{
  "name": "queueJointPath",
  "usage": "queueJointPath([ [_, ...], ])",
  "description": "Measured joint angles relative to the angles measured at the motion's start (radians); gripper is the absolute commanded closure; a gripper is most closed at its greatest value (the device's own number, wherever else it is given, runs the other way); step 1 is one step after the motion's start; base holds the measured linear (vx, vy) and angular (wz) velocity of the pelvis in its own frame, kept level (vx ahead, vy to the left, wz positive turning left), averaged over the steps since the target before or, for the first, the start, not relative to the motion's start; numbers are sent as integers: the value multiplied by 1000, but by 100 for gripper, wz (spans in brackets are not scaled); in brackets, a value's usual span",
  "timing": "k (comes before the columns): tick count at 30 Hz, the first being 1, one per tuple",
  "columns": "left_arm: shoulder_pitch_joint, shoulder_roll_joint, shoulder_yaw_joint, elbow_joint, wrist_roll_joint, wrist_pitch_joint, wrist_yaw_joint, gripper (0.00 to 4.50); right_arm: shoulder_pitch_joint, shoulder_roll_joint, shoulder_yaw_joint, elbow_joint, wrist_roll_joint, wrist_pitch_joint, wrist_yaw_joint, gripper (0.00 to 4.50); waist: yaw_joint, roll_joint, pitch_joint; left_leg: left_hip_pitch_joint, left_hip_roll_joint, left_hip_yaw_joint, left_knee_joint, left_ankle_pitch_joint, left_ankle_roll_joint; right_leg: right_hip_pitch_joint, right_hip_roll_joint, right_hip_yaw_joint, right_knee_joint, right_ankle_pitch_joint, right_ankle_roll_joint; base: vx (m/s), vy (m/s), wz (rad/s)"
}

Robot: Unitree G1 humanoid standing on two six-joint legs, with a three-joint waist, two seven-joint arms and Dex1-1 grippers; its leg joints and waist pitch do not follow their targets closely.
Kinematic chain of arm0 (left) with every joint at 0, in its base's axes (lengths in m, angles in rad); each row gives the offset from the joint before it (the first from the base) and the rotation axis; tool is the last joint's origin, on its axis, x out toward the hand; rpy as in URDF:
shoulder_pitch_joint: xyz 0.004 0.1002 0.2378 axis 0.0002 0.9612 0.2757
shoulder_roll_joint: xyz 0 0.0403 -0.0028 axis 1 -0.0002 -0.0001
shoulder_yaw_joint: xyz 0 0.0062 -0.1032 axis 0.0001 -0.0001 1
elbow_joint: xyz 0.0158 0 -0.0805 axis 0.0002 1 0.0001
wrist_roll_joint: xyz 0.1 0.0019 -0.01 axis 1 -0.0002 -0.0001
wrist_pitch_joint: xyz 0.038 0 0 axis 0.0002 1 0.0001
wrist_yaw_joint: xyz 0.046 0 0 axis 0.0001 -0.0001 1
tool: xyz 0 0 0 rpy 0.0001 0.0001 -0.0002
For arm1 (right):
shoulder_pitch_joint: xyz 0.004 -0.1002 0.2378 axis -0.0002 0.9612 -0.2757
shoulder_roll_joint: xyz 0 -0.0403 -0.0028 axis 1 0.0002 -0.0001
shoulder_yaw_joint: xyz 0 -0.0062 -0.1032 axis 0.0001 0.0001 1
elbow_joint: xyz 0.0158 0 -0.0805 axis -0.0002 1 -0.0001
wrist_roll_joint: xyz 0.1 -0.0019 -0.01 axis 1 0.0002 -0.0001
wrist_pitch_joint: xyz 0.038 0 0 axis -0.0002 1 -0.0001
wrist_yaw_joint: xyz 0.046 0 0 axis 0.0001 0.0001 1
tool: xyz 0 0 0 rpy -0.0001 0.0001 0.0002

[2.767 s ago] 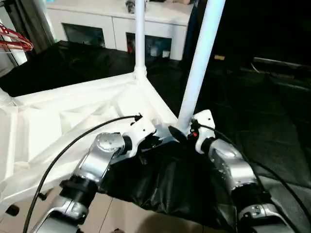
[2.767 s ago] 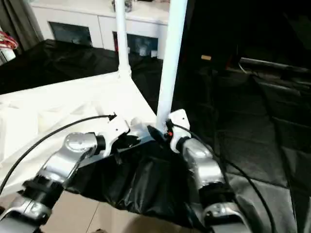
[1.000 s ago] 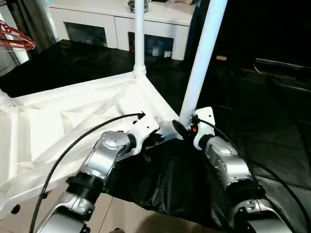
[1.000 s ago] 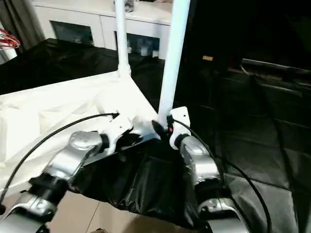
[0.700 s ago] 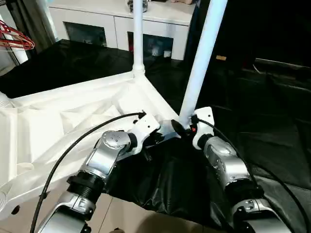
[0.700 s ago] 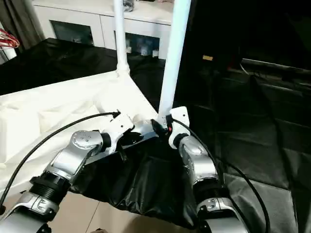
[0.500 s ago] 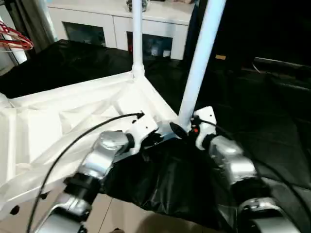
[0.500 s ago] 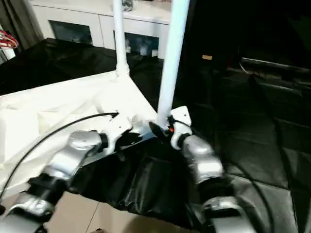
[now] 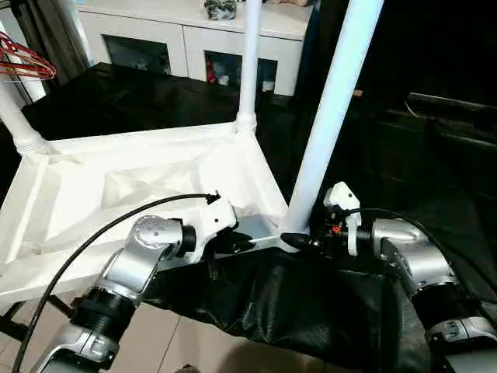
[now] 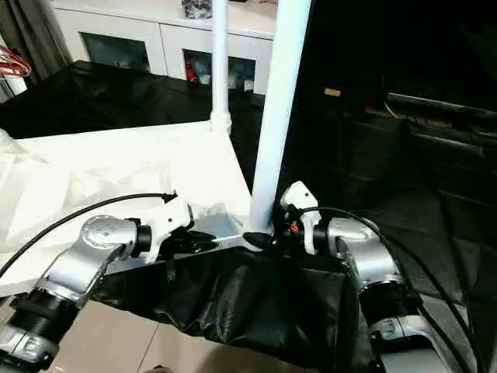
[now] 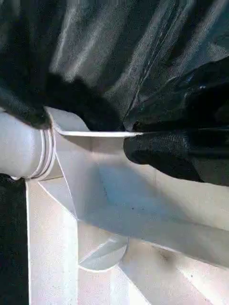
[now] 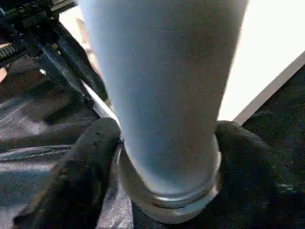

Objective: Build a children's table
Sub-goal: Rotate leg to tighten

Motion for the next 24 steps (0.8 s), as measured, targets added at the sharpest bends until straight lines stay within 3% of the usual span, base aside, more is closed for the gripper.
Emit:
queueJointPath([
  [5, 2, 13, 0, -4, -13, 0, -23, 450, 9, -1, 2, -20, 9, 15, 12, 178, 0, 0, 0, 0, 0, 0, 0, 0, 0, 0, 0, 0, 0, 0, 0, 0, 0, 0],
  [11, 8, 18, 0, -10, -14, 0, -27, 450, 24, 12, 3, -33, 15, 15, 7, 186, -1, -1, 0, 0, 0, 0, 0, 0, 0, 0, 0, 0, 0, 0, 0, 0, 0, 0],
  [16, -3, -13, 4, 15, 11, 5, 52, 450, 28, 65, -22, -20, -9, -1, -140, 188, -5, -1, 0, 1, 0, 0, 1, 0, 0, 1, 0, 0, 1, 0, 0, 0, 0, 0],
  [24, -100, -127, 21, 141, 69, 55, 251, 450, -23, 233, -107, 68, -38, -20, -563, 188, -7, -1, -1, 2, 0, 0, 2, 0, -1, 1, 0, 0, 0, -1, 2, 0, 0, 0],
])
